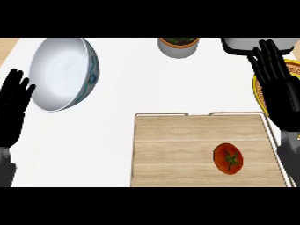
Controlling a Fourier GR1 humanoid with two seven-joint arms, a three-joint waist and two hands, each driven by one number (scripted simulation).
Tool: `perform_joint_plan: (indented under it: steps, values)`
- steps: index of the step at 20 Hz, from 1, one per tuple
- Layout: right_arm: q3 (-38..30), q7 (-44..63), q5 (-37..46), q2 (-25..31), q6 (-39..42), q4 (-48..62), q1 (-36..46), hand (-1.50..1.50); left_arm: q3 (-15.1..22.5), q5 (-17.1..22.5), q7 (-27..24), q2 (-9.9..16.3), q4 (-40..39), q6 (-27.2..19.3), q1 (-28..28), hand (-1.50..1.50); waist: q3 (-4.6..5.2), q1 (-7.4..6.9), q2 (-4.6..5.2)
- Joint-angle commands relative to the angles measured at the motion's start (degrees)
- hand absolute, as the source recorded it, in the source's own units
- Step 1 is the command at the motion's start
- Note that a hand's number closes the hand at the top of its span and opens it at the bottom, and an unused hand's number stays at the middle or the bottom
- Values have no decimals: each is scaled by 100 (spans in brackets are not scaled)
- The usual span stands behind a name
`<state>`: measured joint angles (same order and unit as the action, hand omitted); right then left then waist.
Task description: Pick the tomato from the tray and place it in the plate
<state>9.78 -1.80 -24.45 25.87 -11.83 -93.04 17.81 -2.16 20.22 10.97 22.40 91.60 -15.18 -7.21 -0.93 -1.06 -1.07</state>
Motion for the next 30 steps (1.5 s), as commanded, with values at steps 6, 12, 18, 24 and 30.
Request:
perform_joint_plan:
  steps: [6,12,18,24,30]
  values:
    - [-1520,-873,-580,1230,1224,-867,-188,150,1005,-449,313,-400,-635,212,921,0,83,402,86]
    - [-2067,-2559,562,461,-110,46,-1730,-150,1320,-389,-142,-734,-652,543,1187,0,80,269,100]
    - [-2544,-3423,294,575,1133,-348,-2829,-150,1236,-522,-282,-898,-1306,734,759,0,93,202,100]
    - [-2129,-2500,1527,1612,1226,-682,-3141,-150,1504,-785,-49,-1112,-959,403,868,0,107,191,107]
    - [-1938,-1359,2301,2102,1255,-2140,-3965,-150,1261,-597,-19,-825,-852,716,1008,0,109,235,79]
